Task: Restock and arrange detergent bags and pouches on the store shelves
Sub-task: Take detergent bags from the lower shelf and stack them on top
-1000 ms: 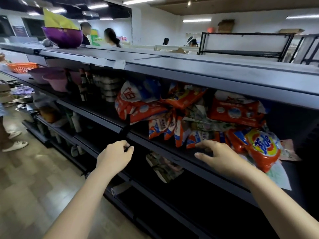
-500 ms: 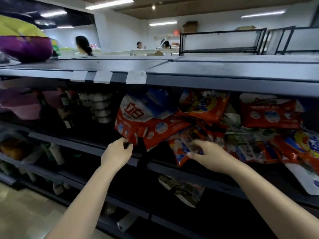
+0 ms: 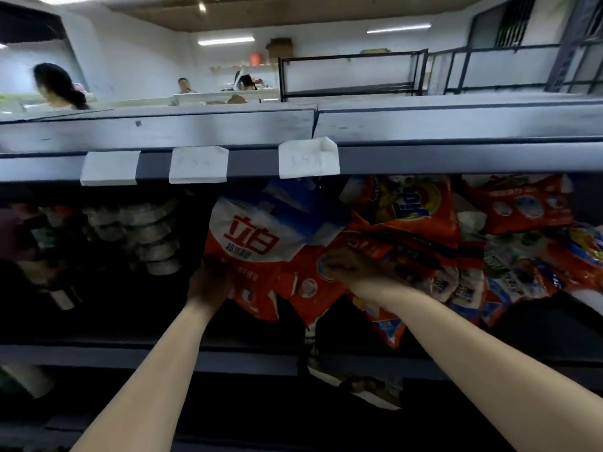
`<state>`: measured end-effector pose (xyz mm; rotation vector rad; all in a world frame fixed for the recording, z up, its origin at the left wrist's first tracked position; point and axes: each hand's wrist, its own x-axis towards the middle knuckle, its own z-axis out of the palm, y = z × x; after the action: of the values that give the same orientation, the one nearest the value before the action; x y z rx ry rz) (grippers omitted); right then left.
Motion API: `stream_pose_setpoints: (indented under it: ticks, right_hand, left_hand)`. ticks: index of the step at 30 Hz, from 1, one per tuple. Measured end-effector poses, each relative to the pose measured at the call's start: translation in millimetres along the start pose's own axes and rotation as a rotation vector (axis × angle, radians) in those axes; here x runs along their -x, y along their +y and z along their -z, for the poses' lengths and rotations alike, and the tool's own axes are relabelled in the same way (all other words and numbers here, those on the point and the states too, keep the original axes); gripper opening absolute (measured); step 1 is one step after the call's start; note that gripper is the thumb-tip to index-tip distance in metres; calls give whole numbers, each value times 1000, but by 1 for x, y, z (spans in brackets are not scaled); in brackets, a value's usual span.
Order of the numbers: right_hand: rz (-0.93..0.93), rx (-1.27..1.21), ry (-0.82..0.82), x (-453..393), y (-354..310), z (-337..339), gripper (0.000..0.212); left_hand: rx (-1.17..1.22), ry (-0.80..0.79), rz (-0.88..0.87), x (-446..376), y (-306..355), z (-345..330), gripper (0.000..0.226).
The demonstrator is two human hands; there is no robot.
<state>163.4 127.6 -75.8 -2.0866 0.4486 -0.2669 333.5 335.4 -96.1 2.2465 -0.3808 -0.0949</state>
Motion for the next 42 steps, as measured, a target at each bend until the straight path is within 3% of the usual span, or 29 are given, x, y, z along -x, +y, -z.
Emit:
stream_pose_setpoints:
  ticks: [4, 8, 10, 14, 17, 19, 23, 25, 28, 30, 36, 42]
  right_hand:
    - [-79, -114, -2, -16, -3, -10, 8]
    - [-162, -174, -18, -24, -10, -19, 30]
    - [-169, -269, 0, -25, -12, -25, 23]
    - [-200, -354, 54, -37, -25, -41, 19]
    - [-218, -406, 103, -45, -40, -52, 36]
    - [-223, -466, 138, -48, -49, -54, 29]
    - [-292, -525, 52, -52, -62, -58, 33]
    - [-297, -506, 63, -49, -65, -58, 26]
    - [-296, -359, 118, -41, -67, -61, 37]
    - [-229, -218, 176, -35, -71, -63, 44]
    - [-201, -299, 362, 3, -81, -43, 39]
    - [-71, -210, 651, 64, -45, 0, 26]
  left_hand:
    - [401, -116, -74, -14, -7, 5, 69]
    - [469, -115, -94, -26, -20, 11, 68]
    - [484, -139, -45, -26, -27, 17, 72]
    - [565, -189, -48, -18, -39, 23, 52]
    - [542, -126, 20, -12, -46, 25, 54]
    - [519, -96, 76, -8, -47, 26, 53]
    - [335, -35, 137, 4, -43, 34, 42]
    - [237, 21, 195, 10, -44, 36, 37]
    - [262, 156, 285, 17, -54, 33, 43]
    - [267, 224, 284, 26, -57, 33, 31]
    - [248, 484, 247, 53, -49, 42, 31]
    - [266, 472, 179, 66, -12, 40, 30]
